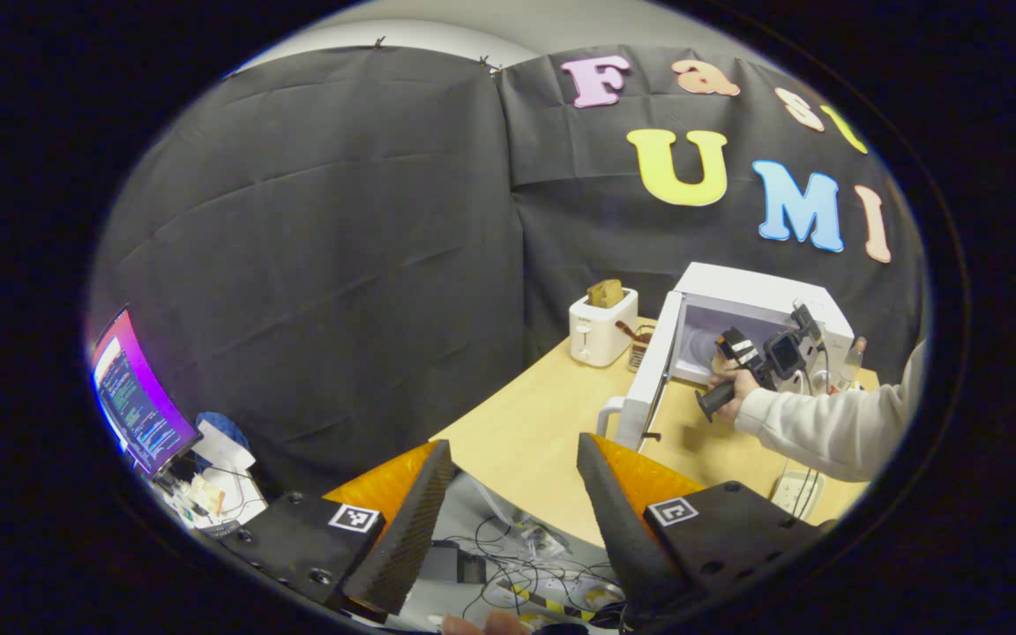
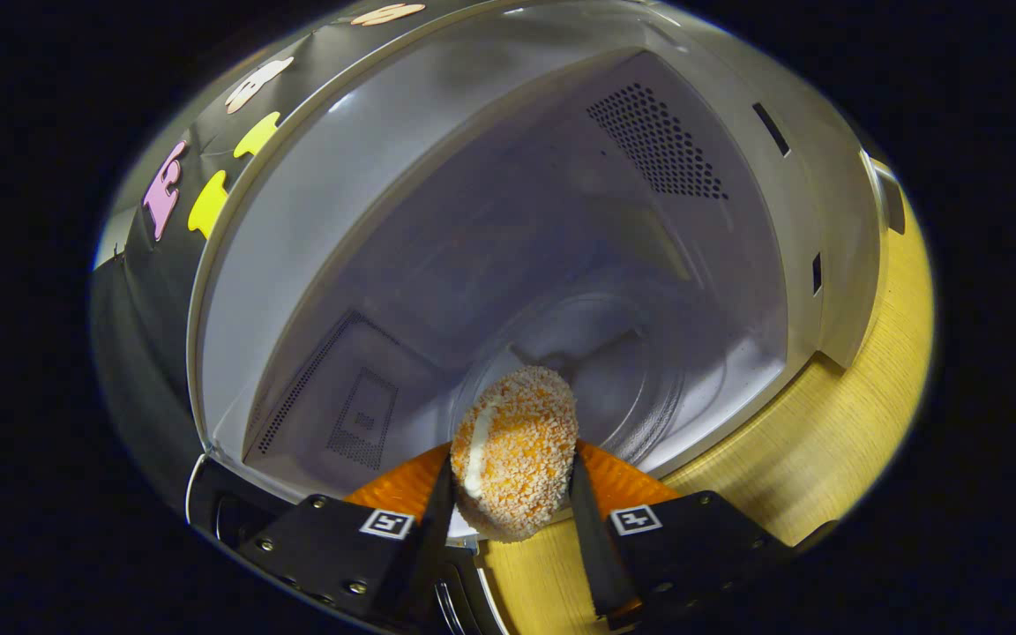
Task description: Open the microwave oven with the left hand, put the food in, and close the microwave oven.
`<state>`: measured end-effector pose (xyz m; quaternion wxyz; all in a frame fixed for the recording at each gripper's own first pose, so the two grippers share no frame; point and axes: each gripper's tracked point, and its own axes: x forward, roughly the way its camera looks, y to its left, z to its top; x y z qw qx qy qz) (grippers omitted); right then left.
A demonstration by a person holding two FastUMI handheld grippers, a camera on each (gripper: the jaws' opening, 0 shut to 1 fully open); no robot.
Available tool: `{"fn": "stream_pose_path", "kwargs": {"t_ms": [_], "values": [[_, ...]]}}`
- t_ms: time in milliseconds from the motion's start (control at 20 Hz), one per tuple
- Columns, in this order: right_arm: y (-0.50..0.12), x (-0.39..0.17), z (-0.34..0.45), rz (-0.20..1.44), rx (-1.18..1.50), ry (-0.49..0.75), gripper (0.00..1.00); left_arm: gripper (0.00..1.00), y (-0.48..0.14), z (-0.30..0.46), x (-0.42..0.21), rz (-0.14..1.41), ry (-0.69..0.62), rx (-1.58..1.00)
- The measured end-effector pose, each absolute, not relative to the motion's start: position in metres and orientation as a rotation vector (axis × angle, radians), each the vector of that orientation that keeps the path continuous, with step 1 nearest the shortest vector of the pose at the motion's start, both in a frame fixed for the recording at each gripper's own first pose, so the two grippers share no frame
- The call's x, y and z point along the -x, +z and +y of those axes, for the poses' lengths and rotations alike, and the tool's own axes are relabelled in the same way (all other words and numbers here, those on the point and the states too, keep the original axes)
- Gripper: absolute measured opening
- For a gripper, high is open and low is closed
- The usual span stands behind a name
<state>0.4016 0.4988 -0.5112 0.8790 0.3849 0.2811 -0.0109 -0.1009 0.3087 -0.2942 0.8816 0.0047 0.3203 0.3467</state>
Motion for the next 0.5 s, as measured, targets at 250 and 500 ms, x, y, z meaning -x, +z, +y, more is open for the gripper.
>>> {"fn": "stream_pose_path", "kwargs": {"t_ms": [250, 500], "values": [[-0.515, -0.42, 0.495, 0.524, -0.811, -0.08, 0.67, 0.95, -0.3, 0.305, 0.109, 0.72, 0.722, -0.015], [-0.512, -0.436, 0.495, 0.465, -0.866, -0.121, 0.72, 0.95, -0.291, 0.303, 0.115, 0.727, 0.763, -0.018]]}}
